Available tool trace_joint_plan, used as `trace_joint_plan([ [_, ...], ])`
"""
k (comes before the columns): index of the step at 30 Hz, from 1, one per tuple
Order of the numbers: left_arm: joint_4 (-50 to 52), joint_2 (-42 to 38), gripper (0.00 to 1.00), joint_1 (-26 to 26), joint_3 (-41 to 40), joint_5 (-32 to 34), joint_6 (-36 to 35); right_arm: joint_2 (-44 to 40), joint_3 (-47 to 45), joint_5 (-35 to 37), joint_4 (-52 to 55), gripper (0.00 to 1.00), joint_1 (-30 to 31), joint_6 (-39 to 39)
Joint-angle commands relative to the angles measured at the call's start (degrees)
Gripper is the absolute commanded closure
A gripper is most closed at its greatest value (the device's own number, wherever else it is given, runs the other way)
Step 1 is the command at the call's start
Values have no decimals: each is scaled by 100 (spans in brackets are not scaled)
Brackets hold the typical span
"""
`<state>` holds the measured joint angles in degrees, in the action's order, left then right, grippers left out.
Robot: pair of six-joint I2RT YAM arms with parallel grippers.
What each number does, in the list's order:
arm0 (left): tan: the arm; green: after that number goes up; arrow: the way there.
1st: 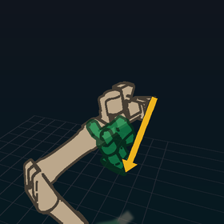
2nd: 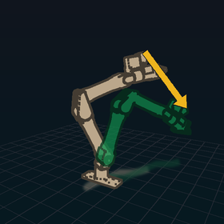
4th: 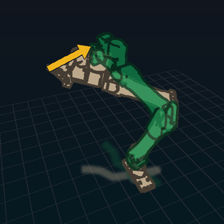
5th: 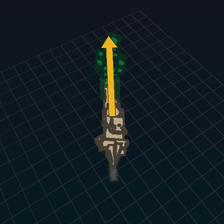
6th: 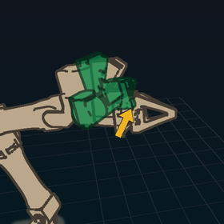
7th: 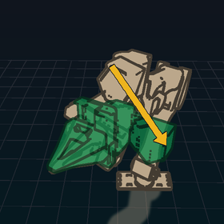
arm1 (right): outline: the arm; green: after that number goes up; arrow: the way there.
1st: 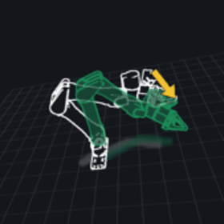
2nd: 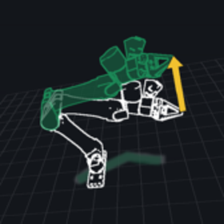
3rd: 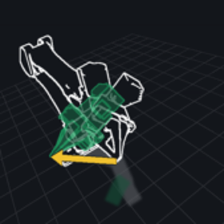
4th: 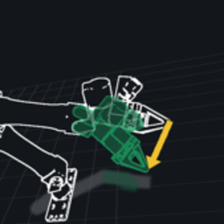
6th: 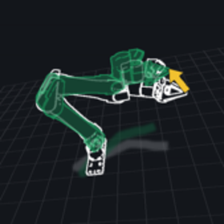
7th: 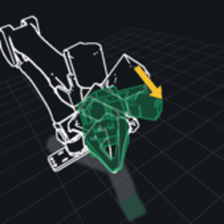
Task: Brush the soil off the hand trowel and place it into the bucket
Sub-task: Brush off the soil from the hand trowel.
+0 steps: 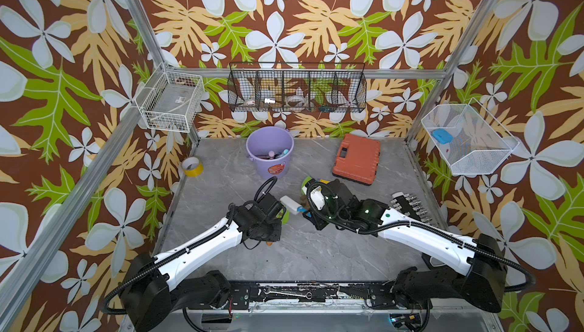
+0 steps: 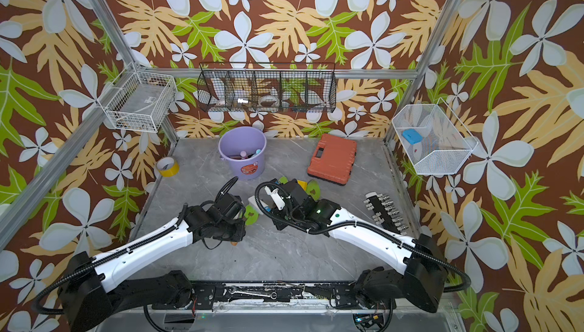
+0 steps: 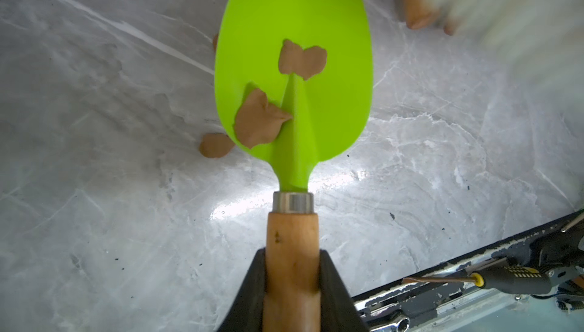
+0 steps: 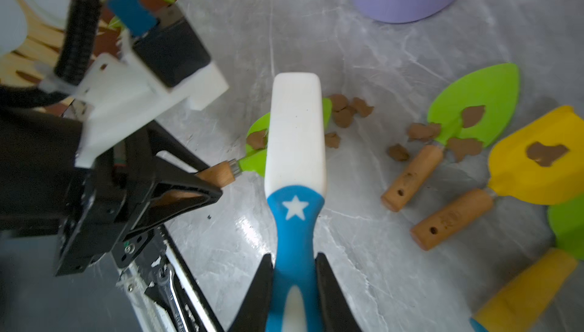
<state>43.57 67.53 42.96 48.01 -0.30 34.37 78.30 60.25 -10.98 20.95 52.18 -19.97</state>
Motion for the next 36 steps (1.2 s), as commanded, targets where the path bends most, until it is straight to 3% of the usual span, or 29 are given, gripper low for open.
trace_joint_plan([
  [1,44,-50,100,8,15,108,-132,144,171,-454,136,100,172,359],
  [5,32,-100,100,4,-2,122,-168,476,331,-653,199,100,334,483],
  [10,114,-170,100,5,7,232,-154,1128,499,809,751,100,86,207],
  [13,120,-171,100,2,-19,266,-141,989,406,1585,568,100,-24,71],
  [18,130,-139,100,3,-37,286,-134,416,316,1051,-70,100,102,72],
  [25,125,-117,100,-5,42,328,-131,906,421,21,114,100,396,180],
  [29,121,-151,100,2,0,312,-158,1124,297,757,197,100,28,25],
  [32,125,-168,100,2,-53,312,-151,736,3,1163,-297,100,-215,-69],
  [36,112,-230,100,-3,-90,276,-74,499,76,618,-655,100,-11,-176],
])
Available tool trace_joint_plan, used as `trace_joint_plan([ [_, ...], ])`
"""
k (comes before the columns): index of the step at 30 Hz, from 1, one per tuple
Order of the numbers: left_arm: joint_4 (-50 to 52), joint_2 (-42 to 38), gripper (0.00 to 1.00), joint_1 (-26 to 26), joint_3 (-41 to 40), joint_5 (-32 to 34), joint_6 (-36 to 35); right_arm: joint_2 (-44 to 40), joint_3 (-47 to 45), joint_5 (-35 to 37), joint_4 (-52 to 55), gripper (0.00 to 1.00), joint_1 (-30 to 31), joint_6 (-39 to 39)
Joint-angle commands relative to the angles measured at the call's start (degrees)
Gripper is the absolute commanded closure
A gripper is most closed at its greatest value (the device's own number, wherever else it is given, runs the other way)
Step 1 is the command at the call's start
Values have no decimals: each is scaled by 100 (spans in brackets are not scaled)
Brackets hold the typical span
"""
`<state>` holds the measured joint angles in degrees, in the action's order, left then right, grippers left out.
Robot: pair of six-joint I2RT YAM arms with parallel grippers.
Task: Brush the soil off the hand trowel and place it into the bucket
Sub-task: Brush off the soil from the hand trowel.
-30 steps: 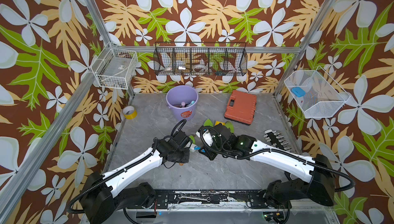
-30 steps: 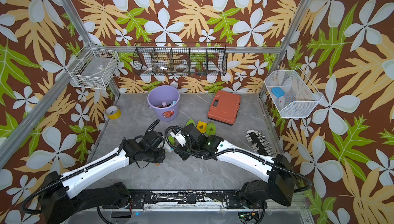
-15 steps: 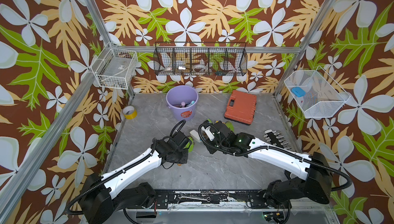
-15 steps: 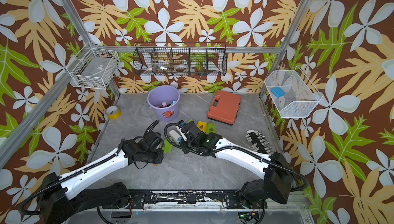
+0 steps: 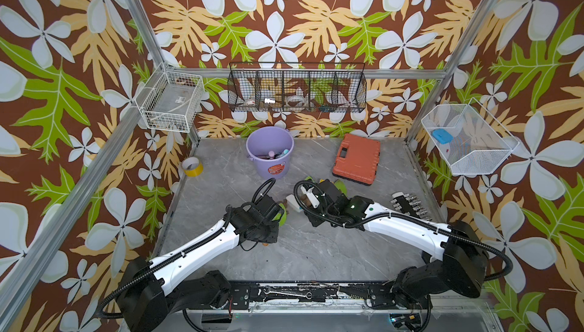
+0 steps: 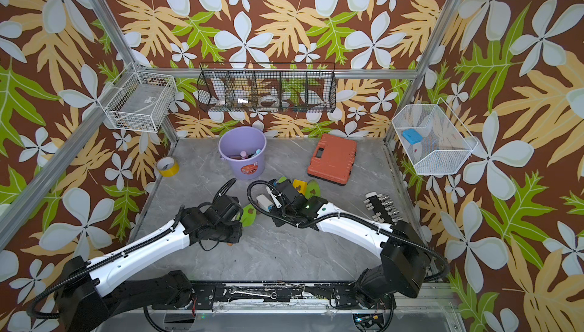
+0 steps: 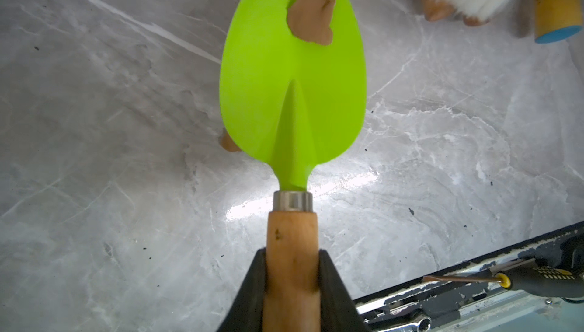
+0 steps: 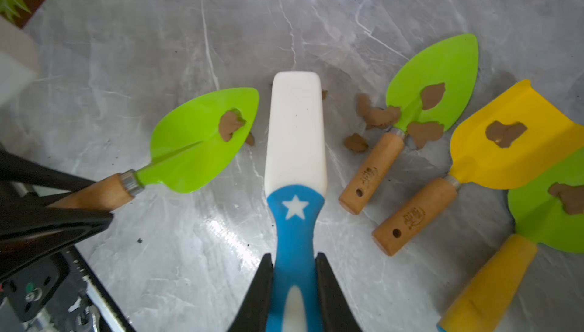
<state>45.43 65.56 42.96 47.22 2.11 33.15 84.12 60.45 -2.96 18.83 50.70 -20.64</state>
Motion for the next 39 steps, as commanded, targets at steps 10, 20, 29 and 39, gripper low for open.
trace_joint_plan([
  [10,-96,-39,100,-3,11,24,24,618,-25,-30,-381,100,296,-200],
  [20,-194,26,100,-19,-20,27,12,483,17,-1012,-879,100,545,-295],
  [29,-483,-268,100,-136,-154,62,52,-191,-604,-397,-1048,100,-453,-257],
  [39,-5148,-2344,100,-2337,-2483,-4575,1851,-1700,-1591,39,-2331,100,-693,-1568],
])
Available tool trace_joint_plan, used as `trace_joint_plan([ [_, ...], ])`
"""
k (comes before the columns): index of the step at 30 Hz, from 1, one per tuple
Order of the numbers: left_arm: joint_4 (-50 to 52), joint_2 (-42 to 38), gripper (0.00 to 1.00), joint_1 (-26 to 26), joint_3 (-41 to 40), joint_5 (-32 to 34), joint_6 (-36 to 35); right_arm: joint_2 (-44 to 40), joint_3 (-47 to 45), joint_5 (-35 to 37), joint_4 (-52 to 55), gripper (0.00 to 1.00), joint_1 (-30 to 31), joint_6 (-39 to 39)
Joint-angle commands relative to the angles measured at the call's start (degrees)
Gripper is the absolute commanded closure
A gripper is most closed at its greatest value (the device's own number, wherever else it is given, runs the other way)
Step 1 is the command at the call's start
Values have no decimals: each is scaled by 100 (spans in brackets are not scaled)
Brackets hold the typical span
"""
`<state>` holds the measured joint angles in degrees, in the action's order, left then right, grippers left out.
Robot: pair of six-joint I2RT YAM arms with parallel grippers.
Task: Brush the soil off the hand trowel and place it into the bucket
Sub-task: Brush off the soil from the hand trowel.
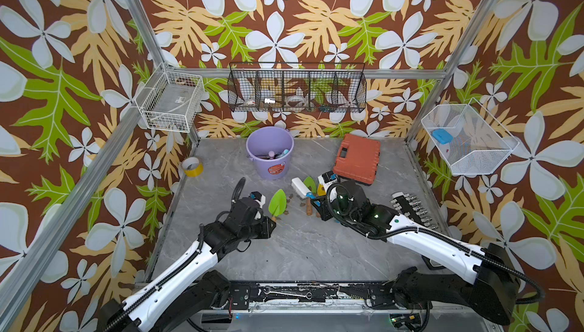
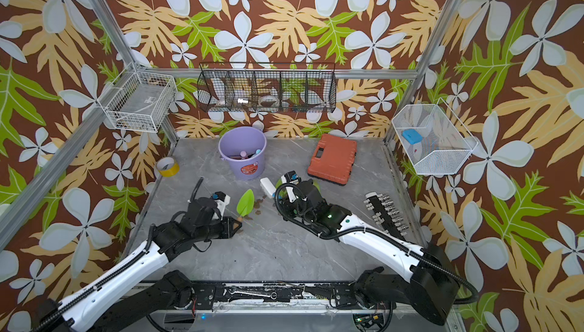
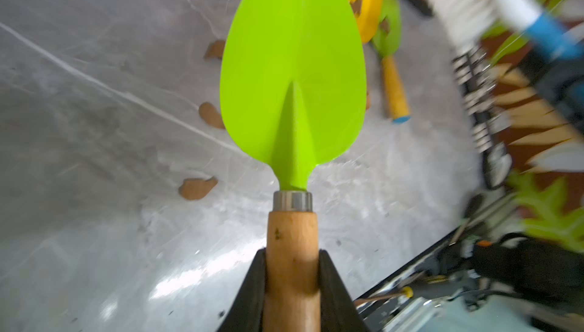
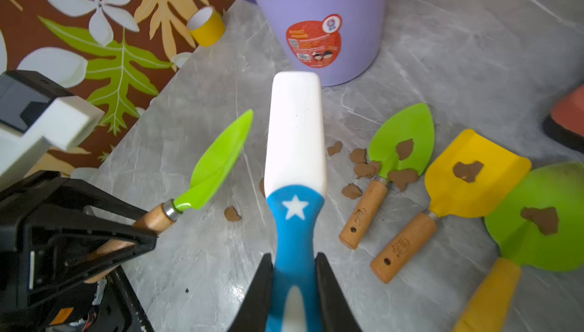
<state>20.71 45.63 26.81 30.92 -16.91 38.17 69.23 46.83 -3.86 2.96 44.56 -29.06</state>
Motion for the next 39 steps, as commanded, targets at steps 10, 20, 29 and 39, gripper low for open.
trace_joint_plan([
  [10,-6863,-291,100,-1736,-2771,-4146,4472,-93,-1252,-1695,-2734,100,-167,-2217],
  [20,-6775,-508,100,-1733,-2919,-3980,4556,-67,-1243,-1653,-2918,100,182,-2209],
  [29,-6364,-417,100,-1740,-2768,-3917,4255,-101,-1246,-1623,-2652,100,355,-2108],
  [39,-6285,-255,100,-1733,-2644,-3882,4128,220,-1264,-1557,-2328,100,464,-2000],
])
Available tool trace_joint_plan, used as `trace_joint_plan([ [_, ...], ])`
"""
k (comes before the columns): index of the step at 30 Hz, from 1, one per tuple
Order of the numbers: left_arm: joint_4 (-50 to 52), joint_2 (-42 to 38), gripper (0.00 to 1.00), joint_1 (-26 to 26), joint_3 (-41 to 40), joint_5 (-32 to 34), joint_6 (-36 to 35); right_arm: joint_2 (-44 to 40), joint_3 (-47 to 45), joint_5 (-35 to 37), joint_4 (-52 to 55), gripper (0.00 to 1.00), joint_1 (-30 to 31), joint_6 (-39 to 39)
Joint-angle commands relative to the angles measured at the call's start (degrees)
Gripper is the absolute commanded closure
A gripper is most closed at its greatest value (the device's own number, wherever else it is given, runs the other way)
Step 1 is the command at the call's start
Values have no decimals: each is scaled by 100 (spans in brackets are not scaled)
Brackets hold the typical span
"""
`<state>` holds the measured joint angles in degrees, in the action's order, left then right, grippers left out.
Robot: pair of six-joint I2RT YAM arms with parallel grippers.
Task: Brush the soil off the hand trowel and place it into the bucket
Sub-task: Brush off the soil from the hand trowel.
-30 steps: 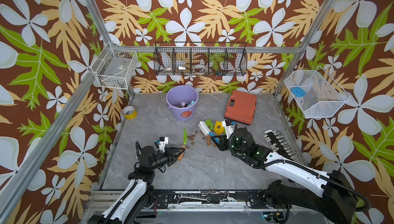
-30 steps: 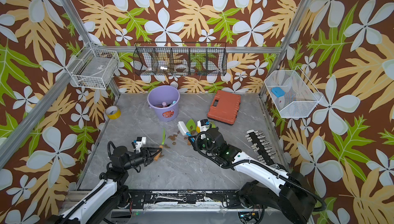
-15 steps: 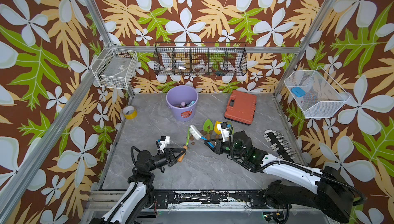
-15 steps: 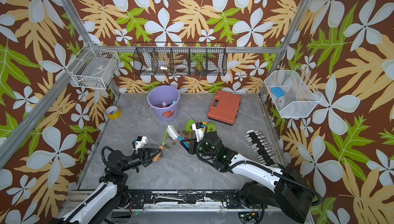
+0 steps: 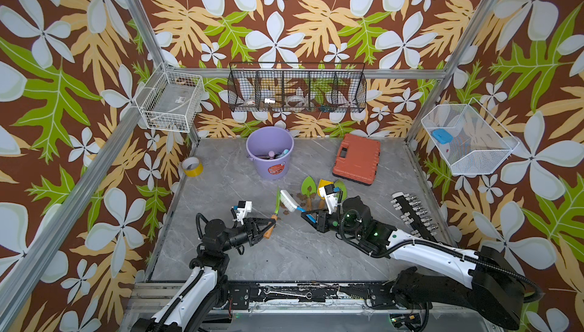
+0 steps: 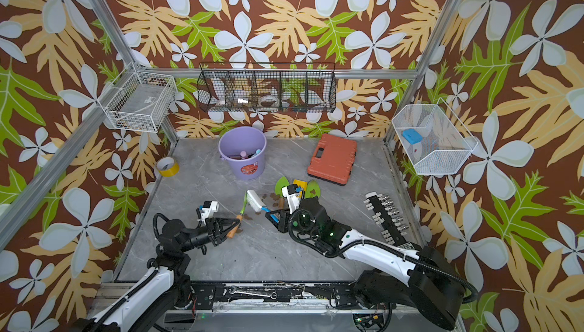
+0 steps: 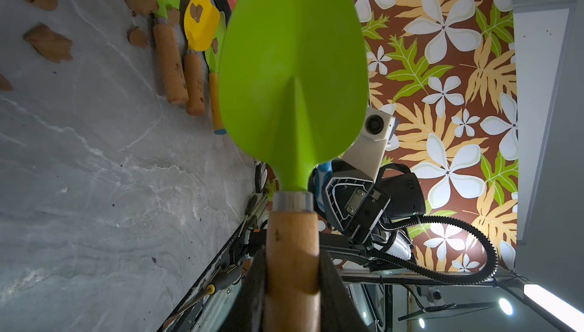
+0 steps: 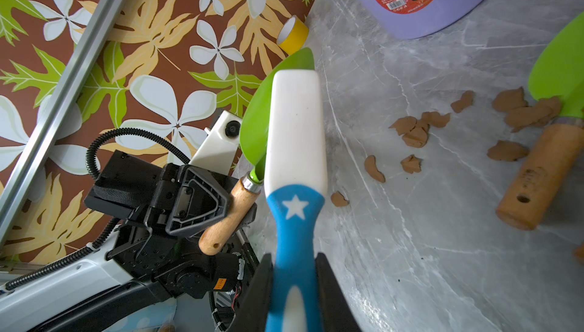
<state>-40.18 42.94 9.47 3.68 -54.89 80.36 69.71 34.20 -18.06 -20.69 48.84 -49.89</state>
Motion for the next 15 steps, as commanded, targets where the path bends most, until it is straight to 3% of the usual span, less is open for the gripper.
trace_joint_plan([
  [1,-201,13,100,-6,93,-83,-90,257,-13,-143,39,100,37,91],
  [6,-69,0,100,1,127,-74,-139,372,41,414,451,100,16,315],
  [12,1235,-125,100,-1,448,114,-993,22,270,1120,1179,100,-17,528],
  [15,4190,-43,100,23,1368,1115,-2884,-186,400,1397,1494,100,-16,713],
])
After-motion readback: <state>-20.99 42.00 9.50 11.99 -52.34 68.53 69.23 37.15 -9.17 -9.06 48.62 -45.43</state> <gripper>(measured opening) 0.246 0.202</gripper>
